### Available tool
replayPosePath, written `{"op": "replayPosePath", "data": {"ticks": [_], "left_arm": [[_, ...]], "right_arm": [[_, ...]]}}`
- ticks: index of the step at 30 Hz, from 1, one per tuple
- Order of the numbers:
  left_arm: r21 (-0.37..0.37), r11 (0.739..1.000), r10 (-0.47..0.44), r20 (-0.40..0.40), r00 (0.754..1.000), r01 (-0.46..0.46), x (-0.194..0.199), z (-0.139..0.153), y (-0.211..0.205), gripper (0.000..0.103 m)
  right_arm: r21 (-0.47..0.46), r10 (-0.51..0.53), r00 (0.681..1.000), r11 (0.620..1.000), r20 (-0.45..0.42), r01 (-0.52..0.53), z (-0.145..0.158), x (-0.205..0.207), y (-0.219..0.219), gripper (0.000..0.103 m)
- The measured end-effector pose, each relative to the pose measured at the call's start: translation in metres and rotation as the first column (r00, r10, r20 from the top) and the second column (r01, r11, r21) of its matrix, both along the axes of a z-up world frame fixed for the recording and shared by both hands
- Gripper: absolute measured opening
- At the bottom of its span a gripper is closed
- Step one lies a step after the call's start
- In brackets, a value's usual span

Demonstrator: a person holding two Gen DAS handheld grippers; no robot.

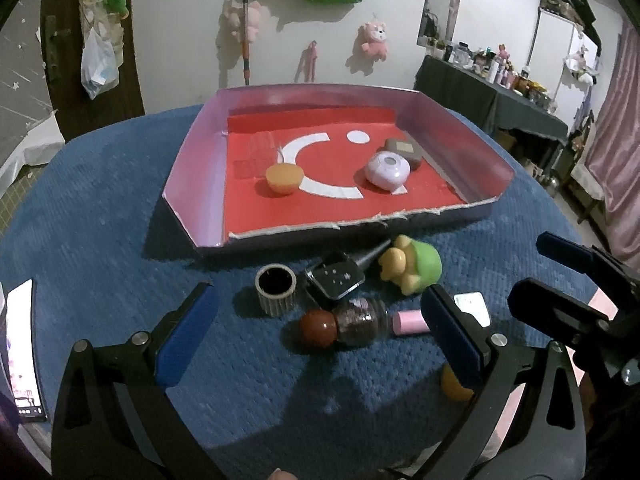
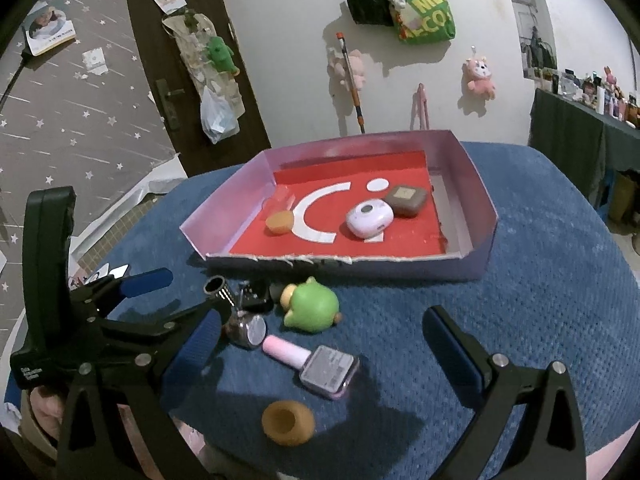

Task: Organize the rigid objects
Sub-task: 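Withdraw both grippers from the box toward the objects on the table, then grasp the brown ball-topped jar with the left gripper while the right grasps the tan donut sponge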

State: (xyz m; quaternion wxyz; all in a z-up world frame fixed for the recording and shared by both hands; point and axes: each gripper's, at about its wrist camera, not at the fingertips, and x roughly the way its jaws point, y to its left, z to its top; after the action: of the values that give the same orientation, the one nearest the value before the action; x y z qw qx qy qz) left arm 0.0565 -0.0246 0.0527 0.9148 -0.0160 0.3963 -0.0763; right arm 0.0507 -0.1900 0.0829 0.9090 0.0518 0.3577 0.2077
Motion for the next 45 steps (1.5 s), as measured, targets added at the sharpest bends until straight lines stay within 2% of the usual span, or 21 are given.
{"op": "replayPosePath", "data": {"ticks": [17, 25, 30, 34, 45], "left_arm": [[-0.007, 0.999, 0.038, -0.059, 0.998, -0.039, -0.008, -0.024, 0.007, 0.103], [-0.015, 0.998, 0.059, -0.065, 0.996, -0.060, -0.010, -0.032, 0.006, 0.103], [-0.024, 0.997, 0.077, -0.061, 0.995, -0.079, -0.011, -0.036, 0.003, 0.103], [-0.037, 0.994, 0.097, -0.065, 0.993, -0.099, -0.008, -0.041, 0.002, 0.103], [0.019, 0.988, 0.156, -0.024, 0.988, -0.155, 0.002, -0.048, -0.004, 0.103]], "right_arm": [[-0.041, 0.008, 1.000, 0.999, -0.020, -0.008, -0.024, -0.022, 0.006, 0.102], [-0.066, 0.025, 1.000, 0.998, -0.005, -0.025, -0.039, -0.041, 0.010, 0.090], [-0.070, 0.038, 0.999, 0.997, 0.014, -0.037, -0.046, -0.052, 0.011, 0.078], [-0.069, 0.047, 0.999, 0.997, 0.025, -0.045, -0.051, -0.058, 0.010, 0.074], [-0.120, 0.108, 0.992, 0.988, 0.072, -0.099, -0.065, -0.062, 0.027, 0.054]]}}
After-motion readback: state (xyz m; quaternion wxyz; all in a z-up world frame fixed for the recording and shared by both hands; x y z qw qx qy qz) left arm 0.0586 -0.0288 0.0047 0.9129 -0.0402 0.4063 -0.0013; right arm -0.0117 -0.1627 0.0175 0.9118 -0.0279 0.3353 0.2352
